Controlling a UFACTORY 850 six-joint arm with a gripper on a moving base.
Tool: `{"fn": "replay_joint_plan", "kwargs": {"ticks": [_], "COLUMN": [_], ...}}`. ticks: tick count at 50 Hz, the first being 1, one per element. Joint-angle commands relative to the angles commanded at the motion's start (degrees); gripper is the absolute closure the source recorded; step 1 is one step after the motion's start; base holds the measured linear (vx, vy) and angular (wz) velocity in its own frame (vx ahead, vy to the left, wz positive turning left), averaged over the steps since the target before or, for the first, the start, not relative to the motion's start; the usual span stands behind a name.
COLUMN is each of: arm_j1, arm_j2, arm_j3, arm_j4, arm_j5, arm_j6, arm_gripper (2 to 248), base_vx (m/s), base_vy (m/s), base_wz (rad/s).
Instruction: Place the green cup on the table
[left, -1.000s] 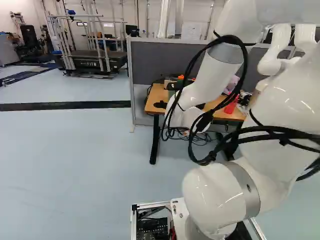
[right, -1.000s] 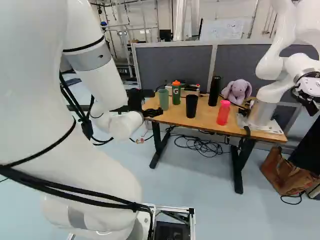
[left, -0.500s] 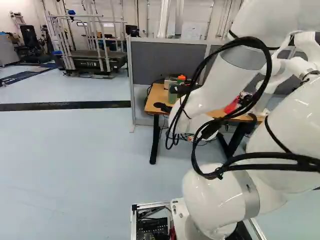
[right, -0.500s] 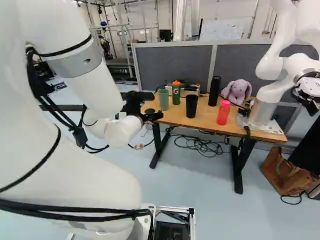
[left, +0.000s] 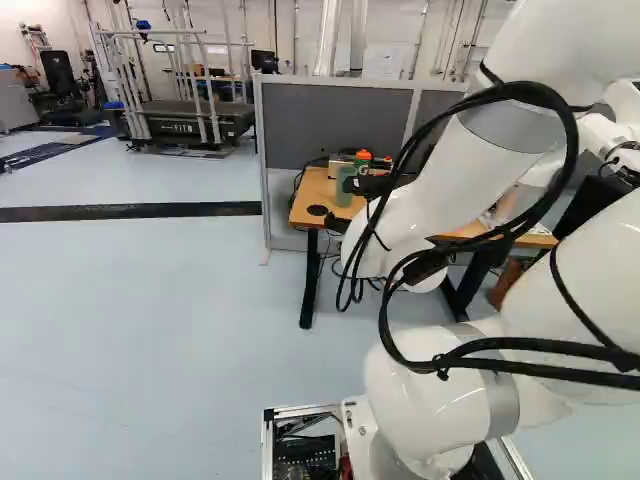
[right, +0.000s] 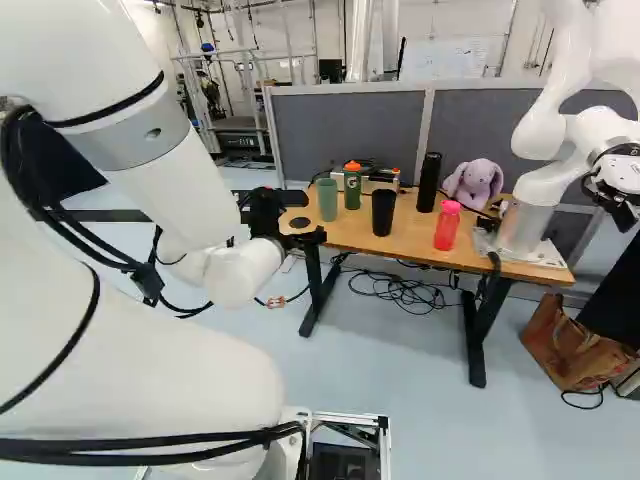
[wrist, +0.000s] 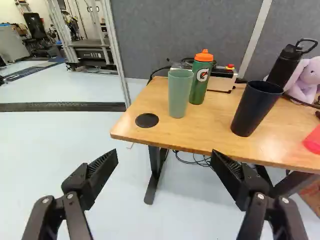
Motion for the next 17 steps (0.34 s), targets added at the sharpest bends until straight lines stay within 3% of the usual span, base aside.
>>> {"fn": "replay_joint_plan", "kwargs": {"ticks": [17], "arm_j1": [-0.07], "arm_j2": [0.37], "arm_j3": [0.28], "arm_j4": [-0.08], "arm_j5": [-0.12], "arm_j6": [0.00], "arm_gripper": [3], "base_vx": [0.000], "base_vy": [0.000], "base_wz": [0.000]}}
